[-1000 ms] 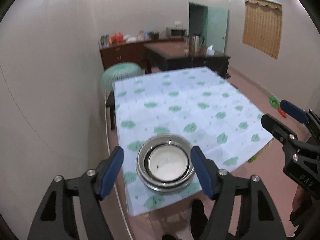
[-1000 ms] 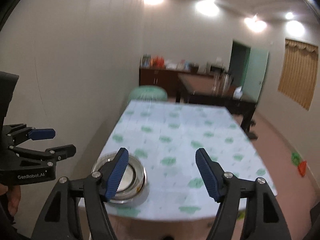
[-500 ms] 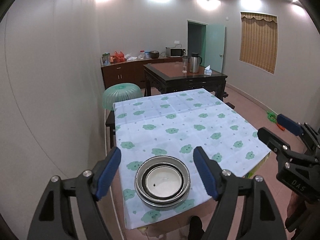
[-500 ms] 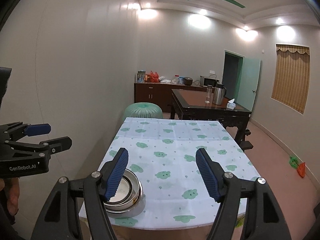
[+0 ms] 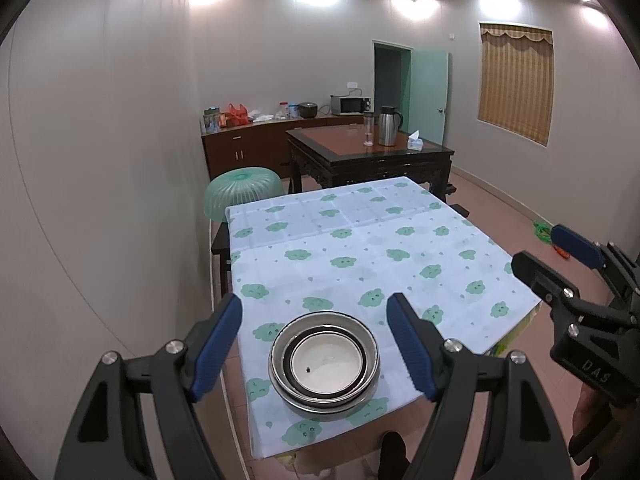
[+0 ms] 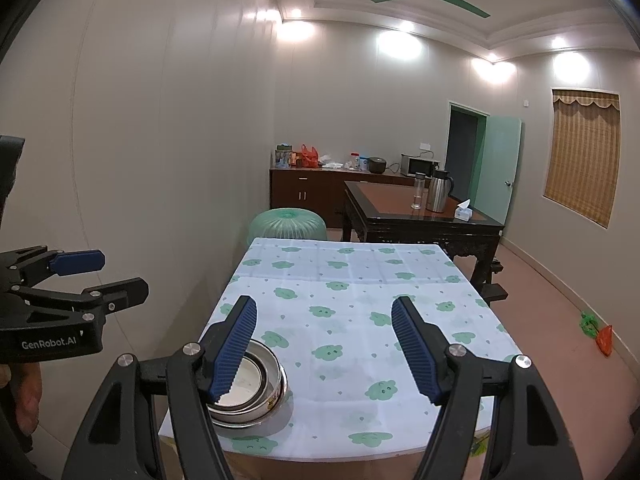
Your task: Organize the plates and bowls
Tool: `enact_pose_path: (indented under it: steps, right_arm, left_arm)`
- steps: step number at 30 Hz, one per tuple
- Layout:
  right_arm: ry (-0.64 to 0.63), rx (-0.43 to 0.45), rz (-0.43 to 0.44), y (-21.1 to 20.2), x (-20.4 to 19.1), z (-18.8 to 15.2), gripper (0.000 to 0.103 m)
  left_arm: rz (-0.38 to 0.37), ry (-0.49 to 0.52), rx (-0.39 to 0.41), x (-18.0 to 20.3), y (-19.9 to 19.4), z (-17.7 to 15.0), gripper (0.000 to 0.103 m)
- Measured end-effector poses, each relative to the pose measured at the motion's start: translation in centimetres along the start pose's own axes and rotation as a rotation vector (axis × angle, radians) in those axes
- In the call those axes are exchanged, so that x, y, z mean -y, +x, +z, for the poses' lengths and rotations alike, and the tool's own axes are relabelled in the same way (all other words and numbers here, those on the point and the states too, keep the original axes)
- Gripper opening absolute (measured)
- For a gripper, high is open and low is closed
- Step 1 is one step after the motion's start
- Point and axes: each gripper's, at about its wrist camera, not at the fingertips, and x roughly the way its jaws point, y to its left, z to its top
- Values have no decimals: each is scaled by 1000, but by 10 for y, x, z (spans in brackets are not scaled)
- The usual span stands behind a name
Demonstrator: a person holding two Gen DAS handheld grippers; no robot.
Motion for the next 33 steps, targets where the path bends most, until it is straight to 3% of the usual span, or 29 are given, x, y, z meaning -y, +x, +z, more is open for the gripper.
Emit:
enact_pose_path:
  steps: [9,19,23,33]
  right_arm:
    - [10,11,9,-1,-1,5,72]
    - [17,62,3,-11,4,14,72]
    - [18,72,-1,-11,6,17,72]
    - [38,70,-12,-10,18,17,72]
  left_arm:
    - [-3,5,-12,-1,-3,2,76]
    - [7,11,35,5,-12,12,77]
    - [17,16,46,10,-11,16,92]
    - [13,47,61,20,-8,21,93]
